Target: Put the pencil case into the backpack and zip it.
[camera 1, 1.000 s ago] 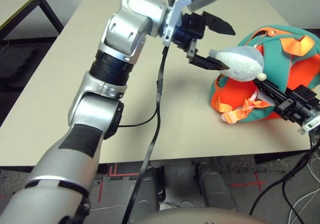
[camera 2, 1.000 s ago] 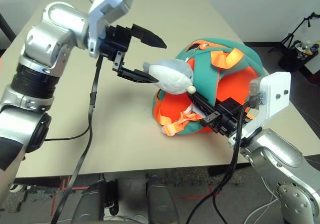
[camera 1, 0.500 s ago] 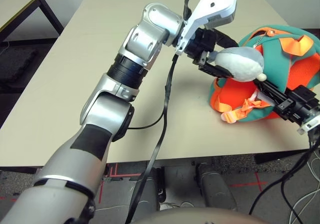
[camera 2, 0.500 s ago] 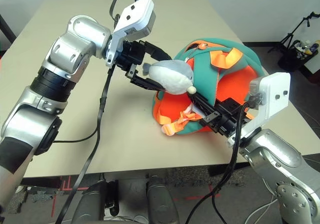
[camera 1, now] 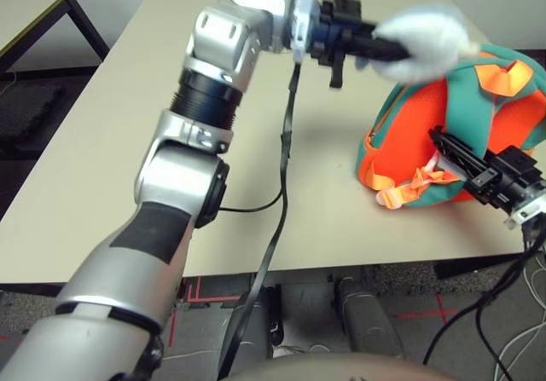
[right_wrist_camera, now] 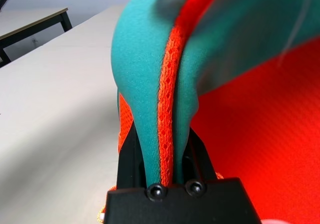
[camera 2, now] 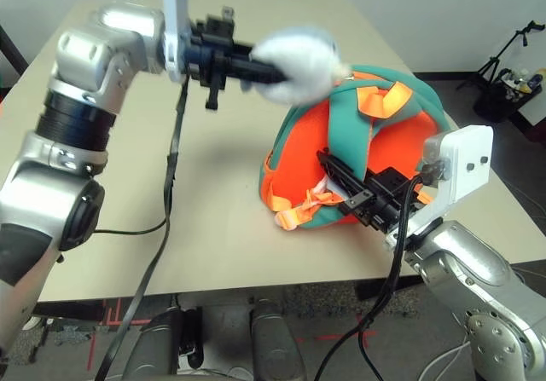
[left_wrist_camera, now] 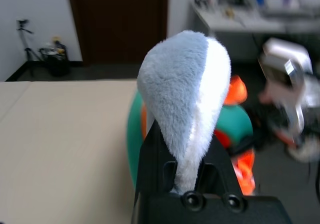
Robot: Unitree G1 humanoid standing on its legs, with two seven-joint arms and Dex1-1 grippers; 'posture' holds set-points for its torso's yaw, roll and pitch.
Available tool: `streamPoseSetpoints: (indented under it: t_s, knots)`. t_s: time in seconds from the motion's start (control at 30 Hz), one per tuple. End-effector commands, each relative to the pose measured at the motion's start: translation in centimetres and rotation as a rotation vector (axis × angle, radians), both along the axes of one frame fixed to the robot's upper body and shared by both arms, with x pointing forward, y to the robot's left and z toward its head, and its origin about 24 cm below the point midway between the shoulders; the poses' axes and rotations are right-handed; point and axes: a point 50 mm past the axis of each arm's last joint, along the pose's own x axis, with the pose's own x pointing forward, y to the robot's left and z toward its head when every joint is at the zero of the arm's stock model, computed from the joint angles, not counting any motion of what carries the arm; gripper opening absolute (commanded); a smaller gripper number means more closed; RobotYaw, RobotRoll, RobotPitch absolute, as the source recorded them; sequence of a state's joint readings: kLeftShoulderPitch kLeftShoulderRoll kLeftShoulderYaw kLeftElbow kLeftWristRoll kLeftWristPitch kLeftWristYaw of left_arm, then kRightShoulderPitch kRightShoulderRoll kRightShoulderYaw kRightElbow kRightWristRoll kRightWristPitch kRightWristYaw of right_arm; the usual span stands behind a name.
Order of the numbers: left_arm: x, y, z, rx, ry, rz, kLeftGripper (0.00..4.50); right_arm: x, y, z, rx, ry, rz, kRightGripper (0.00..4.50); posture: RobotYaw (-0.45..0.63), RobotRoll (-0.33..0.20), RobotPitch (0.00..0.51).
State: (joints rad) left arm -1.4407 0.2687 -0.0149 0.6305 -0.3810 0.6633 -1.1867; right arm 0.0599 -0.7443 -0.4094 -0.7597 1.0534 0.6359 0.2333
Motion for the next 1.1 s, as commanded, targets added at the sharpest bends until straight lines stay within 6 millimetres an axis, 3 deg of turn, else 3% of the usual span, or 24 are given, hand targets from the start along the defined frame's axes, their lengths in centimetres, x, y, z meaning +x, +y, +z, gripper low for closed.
streamPoseSetpoints:
  t_s: [0.03, 0.13, 0.3, 0.5, 0.77, 1.1]
  knots:
    - [0.5, 2.2, 0.7, -0.088, 0.096, 0.074, 0.2, -0.2, 0.5, -0.2, -0.001, 0.002, 0.02, 0.19, -0.23, 0.0, 0.103]
    - [0.8, 2.9, 0.5, -0.117, 0.169, 0.108, 0.2, -0.3, 0.5, -0.3, 0.001, 0.004, 0.018, 0.19, -0.23, 0.0, 0.105]
    - [1.4, 4.4, -2.1, -0.173, 0.345, 0.157, 0.2, -0.2, 0.7, -0.5, 0.01, 0.005, 0.015, 0.19, -0.23, 0.0, 0.11]
    - [0.3, 4.6, -4.1, -0.281, 0.55, 0.079, 0.2, -0.2, 0.8, -0.7, 0.02, 0.007, 0.011, 0.19, -0.23, 0.0, 0.114]
    - [-2.1, 4.7, -8.4, -0.23, 0.667, 0.069, 0.2, -0.2, 0.8, -0.8, 0.025, 0.008, 0.008, 0.19, -0.24, 0.0, 0.12]
    - [-1.9, 5.6, -12.7, -0.182, 0.761, 0.234, 0.2, -0.1, 1.0, -0.9, 0.027, 0.006, 0.007, 0.19, -0.24, 0.0, 0.121]
